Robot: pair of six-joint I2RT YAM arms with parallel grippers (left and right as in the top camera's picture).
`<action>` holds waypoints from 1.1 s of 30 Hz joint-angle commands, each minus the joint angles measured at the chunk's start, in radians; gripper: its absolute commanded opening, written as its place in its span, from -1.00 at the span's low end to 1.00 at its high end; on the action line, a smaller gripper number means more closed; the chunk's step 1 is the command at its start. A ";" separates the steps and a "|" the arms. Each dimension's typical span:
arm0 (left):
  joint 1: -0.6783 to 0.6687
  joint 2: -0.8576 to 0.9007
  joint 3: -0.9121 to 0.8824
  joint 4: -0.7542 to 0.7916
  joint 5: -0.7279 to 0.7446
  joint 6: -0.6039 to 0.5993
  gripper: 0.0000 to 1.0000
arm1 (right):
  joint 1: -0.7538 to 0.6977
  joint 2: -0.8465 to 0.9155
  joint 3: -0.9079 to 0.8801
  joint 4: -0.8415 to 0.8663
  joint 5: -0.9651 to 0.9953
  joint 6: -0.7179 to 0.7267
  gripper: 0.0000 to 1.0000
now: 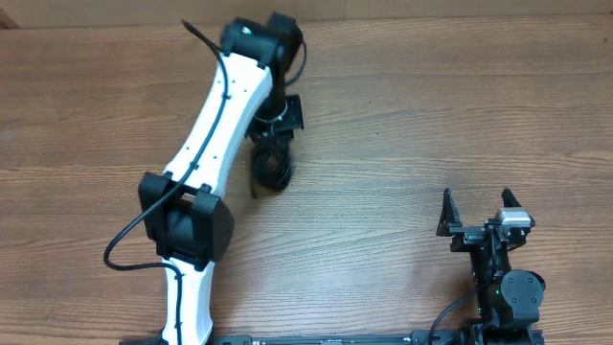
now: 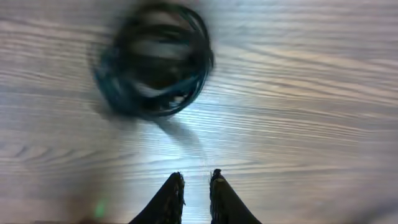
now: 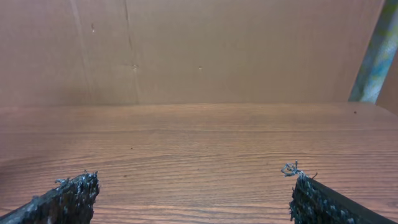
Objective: Untangle cables
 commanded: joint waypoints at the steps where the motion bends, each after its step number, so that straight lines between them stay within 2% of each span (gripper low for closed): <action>1: -0.016 -0.011 -0.083 0.017 -0.031 -0.034 -0.64 | -0.002 -0.008 -0.008 0.005 0.006 -0.003 1.00; 6: -0.007 -0.012 -0.057 0.020 0.246 0.120 -0.69 | -0.002 -0.008 -0.008 0.005 0.006 -0.003 1.00; 8: 0.004 -0.012 -0.026 0.019 0.311 0.158 -0.64 | -0.002 -0.008 -0.008 0.005 0.006 -0.003 1.00; 10: 0.011 -0.012 0.005 0.015 0.280 0.157 -0.29 | -0.002 -0.008 -0.008 0.005 0.006 -0.003 1.00; 12: 0.015 -0.012 0.011 0.017 0.189 0.154 0.31 | -0.002 -0.008 -0.008 0.005 0.006 -0.003 1.00; 13: 0.015 -0.011 0.010 0.016 0.131 0.144 0.44 | -0.002 -0.008 -0.008 0.005 0.006 -0.004 1.00; 14: 0.014 -0.011 0.000 0.018 0.082 0.131 0.48 | -0.002 -0.008 -0.008 0.005 0.006 -0.003 1.00; 19: -0.006 -0.011 -0.089 0.045 -0.056 0.099 0.42 | -0.002 -0.008 -0.008 0.005 0.006 -0.003 1.00; 23: -0.013 -0.011 -0.217 0.134 -0.228 0.006 0.28 | -0.002 -0.008 -0.008 0.005 0.006 -0.003 0.99; 30: 0.031 -0.011 -0.369 0.320 -0.246 0.000 0.04 | -0.002 -0.008 -0.008 0.005 0.006 -0.003 1.00; 33: 0.064 -0.011 -0.375 0.352 -0.188 0.092 0.01 | -0.002 -0.008 -0.008 0.005 0.006 -0.003 1.00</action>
